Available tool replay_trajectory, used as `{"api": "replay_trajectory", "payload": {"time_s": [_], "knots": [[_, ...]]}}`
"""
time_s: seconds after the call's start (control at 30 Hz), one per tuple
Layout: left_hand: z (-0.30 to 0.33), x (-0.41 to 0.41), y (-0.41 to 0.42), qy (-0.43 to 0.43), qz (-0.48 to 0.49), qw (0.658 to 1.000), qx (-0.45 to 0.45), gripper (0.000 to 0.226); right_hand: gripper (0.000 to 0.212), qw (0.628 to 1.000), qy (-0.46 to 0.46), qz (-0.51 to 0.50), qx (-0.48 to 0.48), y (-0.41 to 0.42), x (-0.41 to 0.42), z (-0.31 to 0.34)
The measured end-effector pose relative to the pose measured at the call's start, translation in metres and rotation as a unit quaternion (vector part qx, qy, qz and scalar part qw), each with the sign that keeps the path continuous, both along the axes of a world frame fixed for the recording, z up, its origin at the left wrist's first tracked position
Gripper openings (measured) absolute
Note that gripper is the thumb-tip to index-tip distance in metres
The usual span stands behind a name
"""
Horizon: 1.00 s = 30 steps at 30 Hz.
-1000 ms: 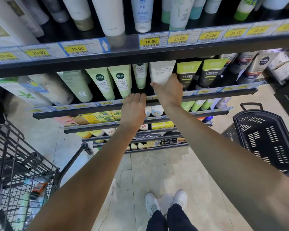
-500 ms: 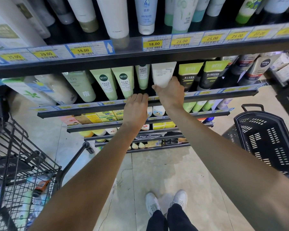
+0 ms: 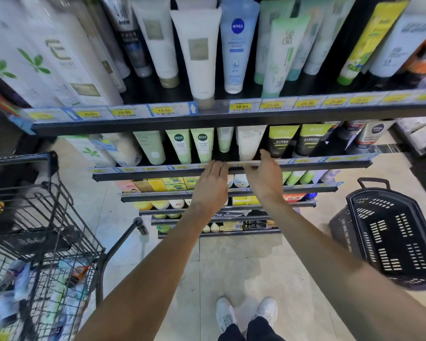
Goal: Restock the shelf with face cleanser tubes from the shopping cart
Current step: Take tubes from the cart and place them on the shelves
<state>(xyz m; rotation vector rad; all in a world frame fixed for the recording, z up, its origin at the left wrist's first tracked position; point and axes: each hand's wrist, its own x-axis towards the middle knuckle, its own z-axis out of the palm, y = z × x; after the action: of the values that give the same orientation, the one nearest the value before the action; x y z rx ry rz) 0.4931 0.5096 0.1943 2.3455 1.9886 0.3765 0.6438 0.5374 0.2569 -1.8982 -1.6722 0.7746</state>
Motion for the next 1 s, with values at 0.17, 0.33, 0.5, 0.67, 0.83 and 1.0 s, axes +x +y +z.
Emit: {"api": "replay_trajectory", "payload": {"time_s": [0.17,0.33,0.5,0.67,0.83,1.0], "knots": [[0.028,-0.004,-0.056,-0.017,0.065,0.997,-0.024,0.053,0.054,0.979,-0.143,0.147,0.02,-0.055,0.011,0.015],[0.066,-0.017,-0.12,-0.018,0.171,0.984,-0.043,0.047,0.056,0.926,-0.249,0.279,0.049,-0.097,0.009,0.035],[0.102,-0.033,-0.181,-0.041,0.266,0.963,0.022,0.042,0.056,0.895,-0.242,0.362,0.092,-0.136,-0.006,0.061],[0.119,-0.042,-0.245,-0.063,0.348,0.933,0.066,0.039,0.048,0.876,-0.163,0.428,0.149,-0.172,-0.021,0.071],[0.118,-0.046,-0.309,-0.065,0.427,0.898,0.085,0.031,0.046,0.841,-0.127,0.506,0.142,-0.198,-0.047,0.078],[0.119,-0.044,-0.369,-0.063,0.514,0.855,0.033,0.04,0.043,0.804,-0.1,0.561,0.17,-0.224,-0.067,0.079]]}}
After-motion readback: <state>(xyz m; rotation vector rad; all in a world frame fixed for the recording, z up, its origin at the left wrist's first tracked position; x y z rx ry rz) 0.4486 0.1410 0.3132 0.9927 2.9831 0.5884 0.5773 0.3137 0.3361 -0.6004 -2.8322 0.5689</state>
